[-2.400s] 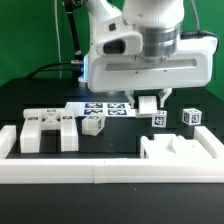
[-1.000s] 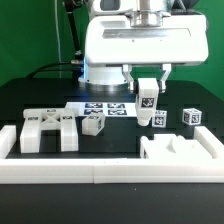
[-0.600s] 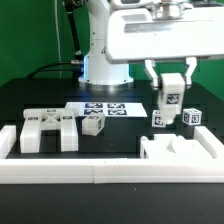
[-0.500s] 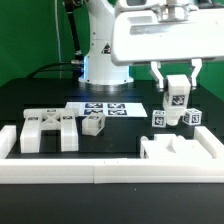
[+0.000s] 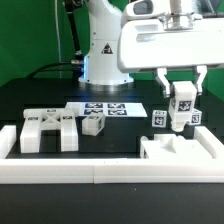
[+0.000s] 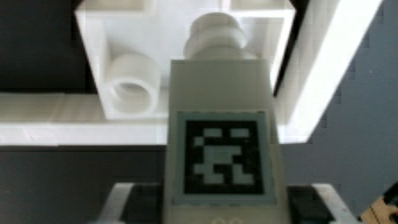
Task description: Assemble chair
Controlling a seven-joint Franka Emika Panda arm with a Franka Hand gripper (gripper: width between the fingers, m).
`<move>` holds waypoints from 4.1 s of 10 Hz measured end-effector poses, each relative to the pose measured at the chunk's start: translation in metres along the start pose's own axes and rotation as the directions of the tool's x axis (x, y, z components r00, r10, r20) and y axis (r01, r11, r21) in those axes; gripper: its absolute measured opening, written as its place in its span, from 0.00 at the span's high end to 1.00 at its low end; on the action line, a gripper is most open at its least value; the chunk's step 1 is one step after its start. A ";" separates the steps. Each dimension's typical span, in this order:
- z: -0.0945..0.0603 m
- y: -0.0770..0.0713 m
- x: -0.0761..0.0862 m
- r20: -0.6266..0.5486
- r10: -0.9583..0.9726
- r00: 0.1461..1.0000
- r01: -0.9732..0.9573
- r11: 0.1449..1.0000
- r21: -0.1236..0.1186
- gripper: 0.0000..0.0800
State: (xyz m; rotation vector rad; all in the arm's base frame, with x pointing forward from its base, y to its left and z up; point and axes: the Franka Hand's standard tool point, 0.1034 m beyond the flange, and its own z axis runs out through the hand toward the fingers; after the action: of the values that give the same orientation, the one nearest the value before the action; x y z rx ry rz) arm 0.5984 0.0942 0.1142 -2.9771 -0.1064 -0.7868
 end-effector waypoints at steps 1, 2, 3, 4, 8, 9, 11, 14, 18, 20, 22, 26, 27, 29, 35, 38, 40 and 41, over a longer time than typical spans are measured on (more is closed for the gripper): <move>0.003 -0.005 0.004 -0.046 -0.005 0.999 0.005 1.000 0.005 0.64; 0.006 -0.008 0.007 -0.069 -0.012 0.998 0.013 1.000 0.008 0.64; 0.007 -0.009 0.010 -0.071 -0.026 0.997 0.026 1.000 0.008 0.64; 0.007 -0.008 0.009 -0.070 -0.026 0.997 0.027 1.000 0.008 0.64; 0.012 -0.008 0.011 -0.071 -0.047 0.996 0.048 0.999 0.006 0.64; 0.018 -0.009 0.018 -0.078 -0.060 0.995 0.061 0.998 0.005 0.64; 0.025 -0.007 0.026 -0.089 -0.080 0.993 0.080 0.997 0.002 0.64; 0.026 -0.008 0.025 -0.097 -0.082 0.992 0.082 0.997 0.001 0.64; 0.032 -0.017 0.017 -0.084 -0.087 0.993 0.089 0.996 0.010 0.64; 0.034 -0.016 0.016 -0.082 -0.091 0.992 0.093 0.996 0.010 0.64; 0.035 -0.016 0.016 -0.080 -0.093 0.992 0.094 0.996 0.010 0.64; 0.037 -0.016 0.014 -0.078 -0.100 0.992 0.101 0.995 0.008 0.64; 0.039 -0.015 0.011 -0.073 -0.102 0.992 0.103 0.995 0.008 0.64; 0.041 -0.016 0.009 -0.069 -0.105 0.992 0.106 0.994 0.009 0.64; 0.041 -0.014 0.000 -0.111 -0.116 0.987 0.117 0.993 -0.001 0.64; 0.041 -0.014 0.000 -0.122 -0.117 0.986 0.117 0.993 -0.002 0.64; 0.042 -0.015 0.001 -0.110 -0.117 0.987 0.118 0.993 0.000 0.64; 0.042 -0.015 0.002 -0.098 -0.116 0.988 0.117 0.993 0.002 0.64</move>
Offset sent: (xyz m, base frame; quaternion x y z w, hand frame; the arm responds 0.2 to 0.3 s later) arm 0.0000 0.0000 0.0000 0.0000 0.0000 0.0000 1.0000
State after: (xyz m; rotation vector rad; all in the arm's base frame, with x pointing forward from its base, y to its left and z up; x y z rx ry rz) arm 0.6195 0.1120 0.0794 -2.9411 -0.2805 -0.9403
